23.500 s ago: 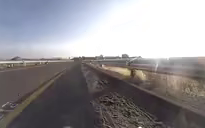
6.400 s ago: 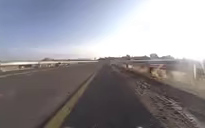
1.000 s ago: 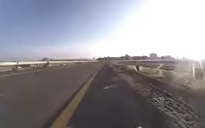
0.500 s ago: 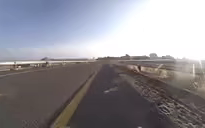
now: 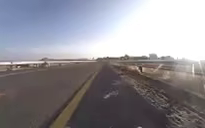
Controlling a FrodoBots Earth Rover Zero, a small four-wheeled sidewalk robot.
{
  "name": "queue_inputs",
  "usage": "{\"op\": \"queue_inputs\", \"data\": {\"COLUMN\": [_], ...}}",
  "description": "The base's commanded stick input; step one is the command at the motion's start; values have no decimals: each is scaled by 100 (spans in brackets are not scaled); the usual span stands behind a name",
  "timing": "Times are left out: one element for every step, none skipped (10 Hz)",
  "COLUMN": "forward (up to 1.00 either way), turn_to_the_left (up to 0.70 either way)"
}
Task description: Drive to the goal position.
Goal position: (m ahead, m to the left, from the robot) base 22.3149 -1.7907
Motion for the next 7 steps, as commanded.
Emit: {"op": "queue_inputs", "data": {"forward": [50,50,50,50,50,50,50], "turn_to_the_left": [0,0,0,0,0,0,0]}}
